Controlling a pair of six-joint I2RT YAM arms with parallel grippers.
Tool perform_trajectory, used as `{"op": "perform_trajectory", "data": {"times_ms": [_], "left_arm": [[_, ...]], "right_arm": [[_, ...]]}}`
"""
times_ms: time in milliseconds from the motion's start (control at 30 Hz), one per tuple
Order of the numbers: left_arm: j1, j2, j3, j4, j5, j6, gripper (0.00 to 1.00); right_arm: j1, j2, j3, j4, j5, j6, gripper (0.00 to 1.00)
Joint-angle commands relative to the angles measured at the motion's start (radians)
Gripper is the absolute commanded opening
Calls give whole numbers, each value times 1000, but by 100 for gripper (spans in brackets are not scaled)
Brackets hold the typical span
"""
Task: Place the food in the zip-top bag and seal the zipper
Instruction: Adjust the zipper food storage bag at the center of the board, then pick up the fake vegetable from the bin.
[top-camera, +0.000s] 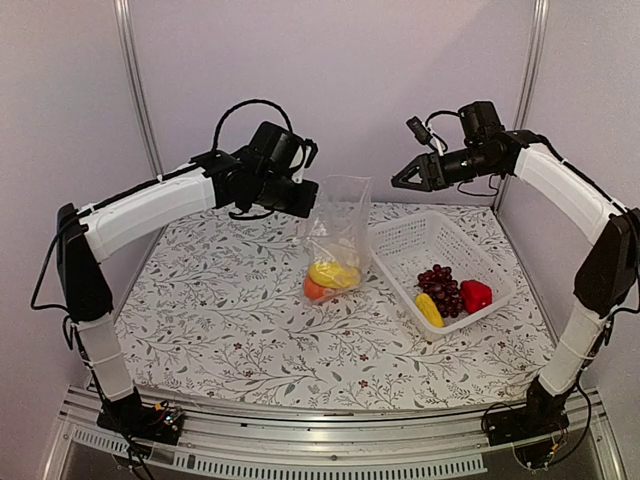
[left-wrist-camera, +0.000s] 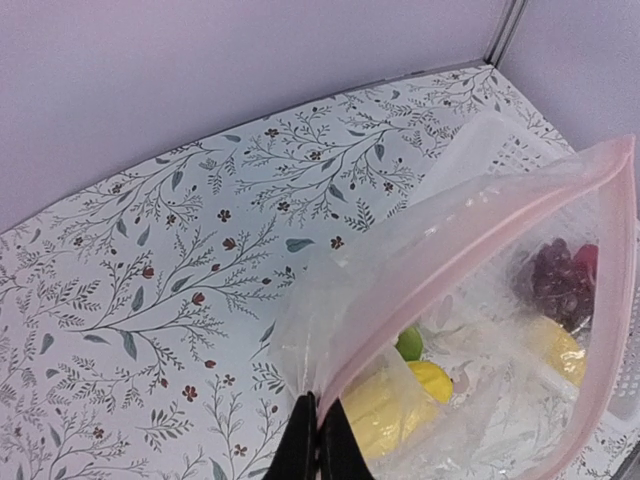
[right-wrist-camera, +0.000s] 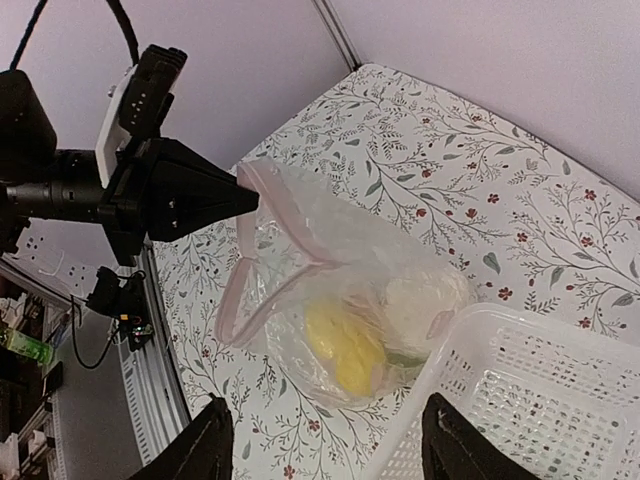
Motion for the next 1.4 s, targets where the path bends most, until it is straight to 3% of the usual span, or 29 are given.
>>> {"op": "perform_trajectory", "data": {"times_ms": [0, 100, 200, 400, 800, 1167, 1367], "left_arm": [[12, -39, -30, 22, 26, -25, 0], [12, -53, -39, 35, 29, -27, 0], [12, -63, -35, 40, 46, -27, 0], [11, -88, -32, 50, 79, -30, 0], [11, -96, -56, 58, 91, -33, 0], [9, -89, -54, 59, 105, -36, 0], [8, -90, -57, 56, 110, -38, 0]], "right_arm": [[-90, -104, -38, -111, -26, -163, 64], [-122, -102, -59, -189, 81, -259, 67], [-133, -106, -143, -187, 259, -326, 67], [-142, -93, -302, -182, 437, -448, 66], [-141, -95, -440, -249, 747, -506, 61], [-142, -99, -518, -285, 846, -458, 76], [-143, -76, -555, -296, 854, -430, 78]]}}
